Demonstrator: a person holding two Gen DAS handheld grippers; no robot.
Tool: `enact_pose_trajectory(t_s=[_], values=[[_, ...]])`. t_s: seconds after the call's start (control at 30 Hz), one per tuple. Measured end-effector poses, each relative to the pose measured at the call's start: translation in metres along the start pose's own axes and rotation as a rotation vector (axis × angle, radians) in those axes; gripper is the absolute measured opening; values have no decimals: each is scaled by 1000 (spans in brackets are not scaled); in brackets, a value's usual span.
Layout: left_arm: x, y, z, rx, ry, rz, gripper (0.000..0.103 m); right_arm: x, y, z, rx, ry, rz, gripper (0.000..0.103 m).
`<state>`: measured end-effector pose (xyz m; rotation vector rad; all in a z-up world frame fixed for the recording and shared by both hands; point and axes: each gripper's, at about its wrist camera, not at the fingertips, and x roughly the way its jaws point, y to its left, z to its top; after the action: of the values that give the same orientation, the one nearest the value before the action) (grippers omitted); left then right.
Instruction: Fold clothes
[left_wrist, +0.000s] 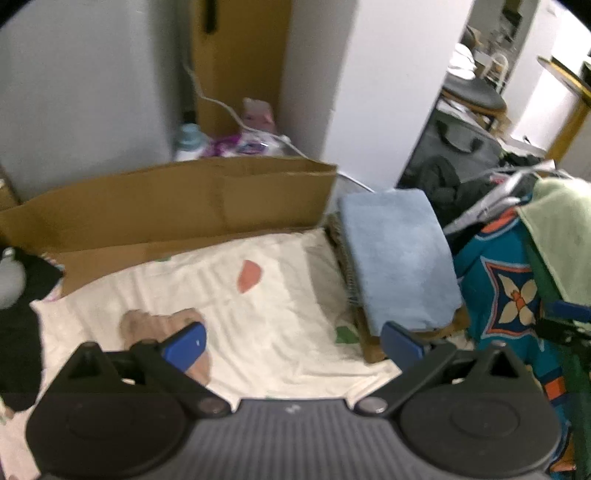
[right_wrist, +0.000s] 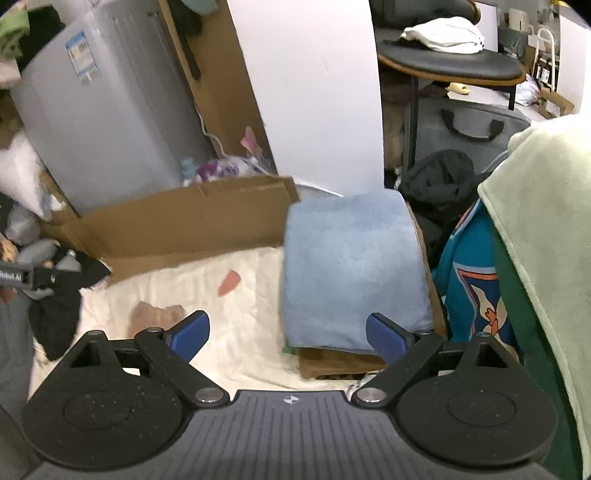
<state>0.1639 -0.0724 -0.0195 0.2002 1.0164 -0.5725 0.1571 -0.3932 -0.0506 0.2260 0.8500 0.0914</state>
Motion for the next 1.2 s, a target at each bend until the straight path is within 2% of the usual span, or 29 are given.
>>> enact_pose_trajectory(t_s=[0.3, 0.4, 0.6, 0.9, 1.07, 1.2], values=[[-105, 46, -5, -70, -48, 82, 102, -76, 48, 23, 28, -5, 8, 96], [-140, 58, -9, -73, -76, 117, 102, -102, 68, 27, 25, -21, 10, 98], [-180, 76, -25, -107, -94, 157, 102, -136, 107, 26, 4, -31, 25, 100], [-197, 94, -70, -170, -96, 181, 102, -149, 156, 4, -44, -13, 63, 100], [-192, 99, -97, -235, -82, 203, 102, -141, 168, -18, -54, 24, 60, 100], [-182, 97, -115, -256, -78, 216, 102, -137, 172, -34, -70, 17, 57, 100]])
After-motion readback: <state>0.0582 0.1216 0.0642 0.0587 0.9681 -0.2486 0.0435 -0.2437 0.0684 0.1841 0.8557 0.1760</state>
